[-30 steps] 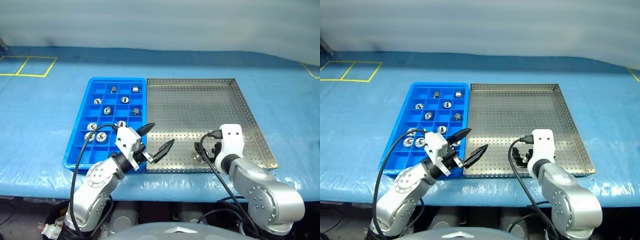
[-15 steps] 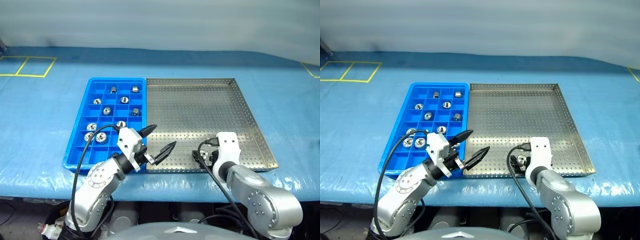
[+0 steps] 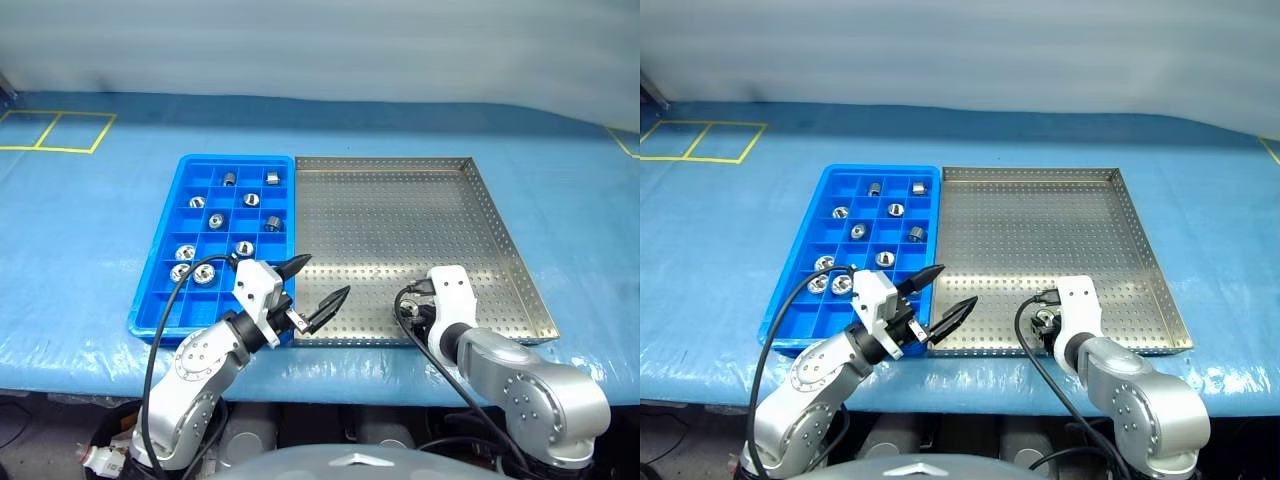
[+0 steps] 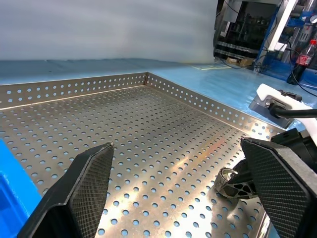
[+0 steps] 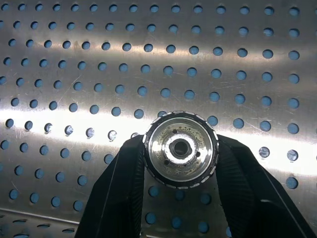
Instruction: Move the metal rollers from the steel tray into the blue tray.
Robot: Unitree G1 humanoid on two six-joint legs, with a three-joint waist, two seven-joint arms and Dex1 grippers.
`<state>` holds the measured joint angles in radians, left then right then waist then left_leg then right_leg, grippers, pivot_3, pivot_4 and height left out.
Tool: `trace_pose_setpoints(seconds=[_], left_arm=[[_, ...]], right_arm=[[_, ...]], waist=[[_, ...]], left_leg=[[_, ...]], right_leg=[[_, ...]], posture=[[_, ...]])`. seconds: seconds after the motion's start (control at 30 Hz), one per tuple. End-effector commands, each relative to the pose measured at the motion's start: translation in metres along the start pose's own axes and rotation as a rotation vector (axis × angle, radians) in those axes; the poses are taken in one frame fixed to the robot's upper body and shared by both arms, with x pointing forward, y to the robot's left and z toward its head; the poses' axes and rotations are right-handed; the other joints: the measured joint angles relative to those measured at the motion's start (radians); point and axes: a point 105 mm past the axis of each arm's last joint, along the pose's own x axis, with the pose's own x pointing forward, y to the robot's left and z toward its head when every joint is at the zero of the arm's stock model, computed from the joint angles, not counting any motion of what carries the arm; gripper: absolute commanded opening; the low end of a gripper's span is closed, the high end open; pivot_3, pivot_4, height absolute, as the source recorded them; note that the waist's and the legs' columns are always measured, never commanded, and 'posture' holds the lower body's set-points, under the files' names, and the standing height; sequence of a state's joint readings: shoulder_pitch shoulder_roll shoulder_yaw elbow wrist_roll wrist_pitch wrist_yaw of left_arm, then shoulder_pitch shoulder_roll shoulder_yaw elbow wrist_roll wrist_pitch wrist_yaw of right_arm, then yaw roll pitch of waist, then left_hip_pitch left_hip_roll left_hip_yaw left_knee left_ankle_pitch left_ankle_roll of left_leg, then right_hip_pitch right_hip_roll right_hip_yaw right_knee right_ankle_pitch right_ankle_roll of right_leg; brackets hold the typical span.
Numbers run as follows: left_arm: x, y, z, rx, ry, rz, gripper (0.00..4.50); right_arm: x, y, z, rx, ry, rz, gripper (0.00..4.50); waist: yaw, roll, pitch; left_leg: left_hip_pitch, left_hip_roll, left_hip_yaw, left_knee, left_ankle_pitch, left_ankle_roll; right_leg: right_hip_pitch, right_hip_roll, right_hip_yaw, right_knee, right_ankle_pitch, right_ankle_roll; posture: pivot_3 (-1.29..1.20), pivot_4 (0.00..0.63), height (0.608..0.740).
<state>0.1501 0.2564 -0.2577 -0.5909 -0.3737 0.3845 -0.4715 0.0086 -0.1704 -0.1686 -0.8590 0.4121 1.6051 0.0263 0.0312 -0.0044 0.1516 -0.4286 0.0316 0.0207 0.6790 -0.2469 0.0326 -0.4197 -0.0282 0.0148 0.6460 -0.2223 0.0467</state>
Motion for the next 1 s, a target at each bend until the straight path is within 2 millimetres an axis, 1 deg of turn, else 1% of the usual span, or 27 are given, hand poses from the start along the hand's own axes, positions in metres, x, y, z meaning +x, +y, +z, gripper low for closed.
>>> trace_pose_setpoints(seconds=[0.03,0.13,0.2,0.27,0.33,0.37,0.5,0.63,0.77,0.87,1.0], left_arm=[[-0.003,-0.001,0.009,0.014,-0.040,0.015,4.50],[-0.010,0.003,0.006,0.077,-0.017,0.013,4.50],[-0.013,0.007,0.007,0.097,-0.016,0.026,4.50],[-0.020,0.016,0.012,0.132,-0.026,0.078,4.50],[-0.028,0.023,0.016,0.169,-0.041,0.128,4.50],[-0.030,0.025,0.018,0.177,-0.048,0.141,4.50],[-0.046,0.031,0.024,0.227,-0.098,0.237,4.50],[-0.063,0.035,0.026,0.265,-0.119,0.327,4.50],[-0.078,0.037,0.025,0.285,-0.112,0.392,4.50],[-0.087,0.036,0.022,0.301,-0.098,0.422,4.50],[-0.098,0.036,0.020,0.312,-0.092,0.458,4.50]], right_arm=[[0.000,0.003,0.016,-0.027,-0.044,0.009,1.69],[-0.002,0.005,0.042,-0.063,-0.124,0.014,1.69],[-0.002,0.005,0.053,-0.086,-0.151,0.010,1.69],[-0.002,0.010,0.073,-0.126,-0.217,0.036,1.69],[-0.002,0.020,0.092,-0.185,-0.282,0.081,1.69],[-0.002,0.023,0.096,-0.204,-0.297,0.098,1.69],[0.001,0.053,0.114,-0.292,-0.354,0.240,1.69],[0.007,0.078,0.119,-0.357,-0.377,0.350,1.69],[0.010,0.101,0.119,-0.419,-0.400,0.436,1.69],[0.015,0.116,0.112,-0.504,-0.410,0.467,1.69],[0.017,0.129,0.098,-0.524,-0.395,0.534,1.69]], waist=[[-0.001,0.000,0.000],[0.006,0.001,0.001],[0.015,0.001,0.001],[0.026,0.001,0.001],[0.036,0.001,0.001],[0.040,0.001,0.001],[0.064,0.001,0.001],[0.102,0.000,0.001],[0.147,0.000,0.001],[0.182,0.000,0.001],[0.235,0.000,0.001]], left_leg=[[0.000,0.000,0.000,0.000,0.000,0.000],[-0.001,0.000,0.000,0.000,0.000,0.000],[-0.001,0.000,0.000,-0.001,0.000,0.000],[-0.002,0.000,0.000,-0.001,0.000,0.000],[-0.002,-0.001,0.001,-0.003,0.000,0.000],[-0.002,-0.001,0.001,-0.003,0.000,0.000],[-0.002,-0.002,0.001,-0.007,0.000,0.000],[-0.002,-0.003,0.001,-0.011,0.000,0.000],[-0.002,-0.003,0.001,-0.013,0.000,0.000],[-0.002,-0.003,0.001,-0.014,0.000,0.000],[-0.002,-0.003,0.001,-0.014,0.000,-0.001]], right_leg=[[0.000,0.000,0.000,0.000,0.000,0.000],[-0.001,0.000,0.000,0.000,0.000,0.000],[-0.002,0.001,0.000,0.000,0.000,0.000],[-0.002,0.000,0.000,0.000,0.000,0.000],[-0.003,0.000,0.000,-0.001,0.000,0.000],[-0.004,0.000,0.001,-0.001,0.000,0.000],[-0.005,0.000,0.001,-0.001,0.000,-0.001],[-0.006,0.000,0.001,-0.002,0.000,-0.001],[-0.007,0.000,0.000,-0.002,0.000,-0.001],[-0.007,0.000,0.000,-0.003,-0.001,-0.001],[-0.007,0.000,-0.001,-0.003,-0.002,-0.001]], posture=[[0.21,0.150,0.740],[0.24,0.150,0.740],[0.26,0.150,0.740],[0.30,0.150,0.740],[0.33,0.150,0.740],[0.33,0.150,0.740],[0.41,0.150,0.740],[0.48,0.150,0.740],[0.51,0.150,0.740],[0.54,0.150,0.740],[0.57,0.150,0.740]])
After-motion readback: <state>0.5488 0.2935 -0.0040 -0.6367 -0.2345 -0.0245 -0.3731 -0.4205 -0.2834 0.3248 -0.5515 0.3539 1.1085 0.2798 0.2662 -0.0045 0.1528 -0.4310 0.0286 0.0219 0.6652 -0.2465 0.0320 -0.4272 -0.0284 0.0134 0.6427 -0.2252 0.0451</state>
